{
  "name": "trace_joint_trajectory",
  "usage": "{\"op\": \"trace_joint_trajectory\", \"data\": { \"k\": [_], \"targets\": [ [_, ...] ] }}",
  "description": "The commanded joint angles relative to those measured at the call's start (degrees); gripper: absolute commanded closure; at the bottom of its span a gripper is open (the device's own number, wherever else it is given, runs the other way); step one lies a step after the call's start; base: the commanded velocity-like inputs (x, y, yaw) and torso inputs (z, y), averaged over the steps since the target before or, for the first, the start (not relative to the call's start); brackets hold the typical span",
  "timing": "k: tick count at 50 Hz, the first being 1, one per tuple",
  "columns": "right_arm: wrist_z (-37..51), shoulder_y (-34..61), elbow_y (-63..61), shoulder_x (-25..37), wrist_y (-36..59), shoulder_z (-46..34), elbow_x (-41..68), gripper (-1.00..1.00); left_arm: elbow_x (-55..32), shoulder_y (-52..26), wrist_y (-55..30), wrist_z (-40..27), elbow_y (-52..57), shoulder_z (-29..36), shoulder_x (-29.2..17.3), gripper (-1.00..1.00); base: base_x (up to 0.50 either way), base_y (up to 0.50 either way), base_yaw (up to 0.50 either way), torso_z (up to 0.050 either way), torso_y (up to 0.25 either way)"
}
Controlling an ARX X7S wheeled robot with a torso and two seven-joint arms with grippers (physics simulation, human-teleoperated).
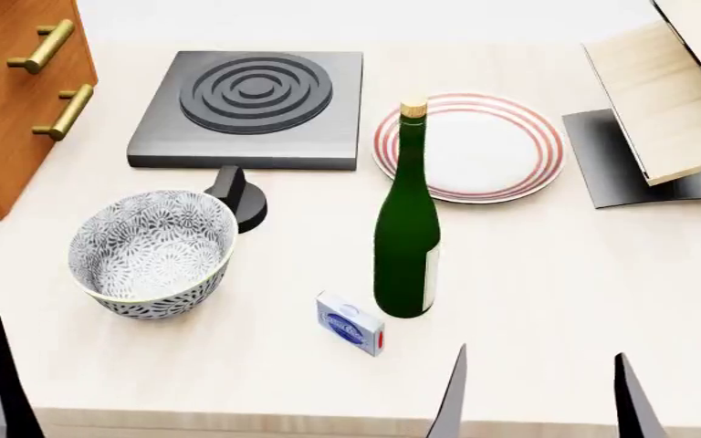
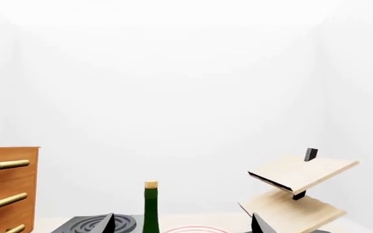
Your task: Pick up the akita bowl and put it on the plate.
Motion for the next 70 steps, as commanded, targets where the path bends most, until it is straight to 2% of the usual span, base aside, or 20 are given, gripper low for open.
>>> {"op": "trace_joint_trajectory", "data": {
  "k": [1,29,56,70],
  "targets": [
    [0.4,-0.1,0.9,0.6,-1.4,-0.7,0.7,-1.0,-0.4,0.0,0.9,-0.9,-0.6,-0.1,-0.6,-1.0,0.0,0.0,0.0,0.0,0.0],
    [0.7,0.4,3.6,2.0,-1.3,-3.1,1.9,-1.0,-0.4,-0.1,1.5,-2.1,-2.0,1.7,-1.5,-1.0,0.0,-0.08,0.0,0.0,0.0],
    [2.9,0.9,4.7,2.5,-1.9,-4.3,-0.1,-1.0,-1.0,-0.2,2.1,-3.3,-2.5,2.1,-2.5,-1.0,0.0,-0.2,0.0,0.0,0.0],
    [3.2,-0.7,2.9,3.3,-6.1,-3.9,1.2,-1.0,-1.4,0.1,2.7,-4.1,-1.8,2.1,-2.9,-1.0,0.04,0.0,0.0,0.0,0.0]
  ]
}}
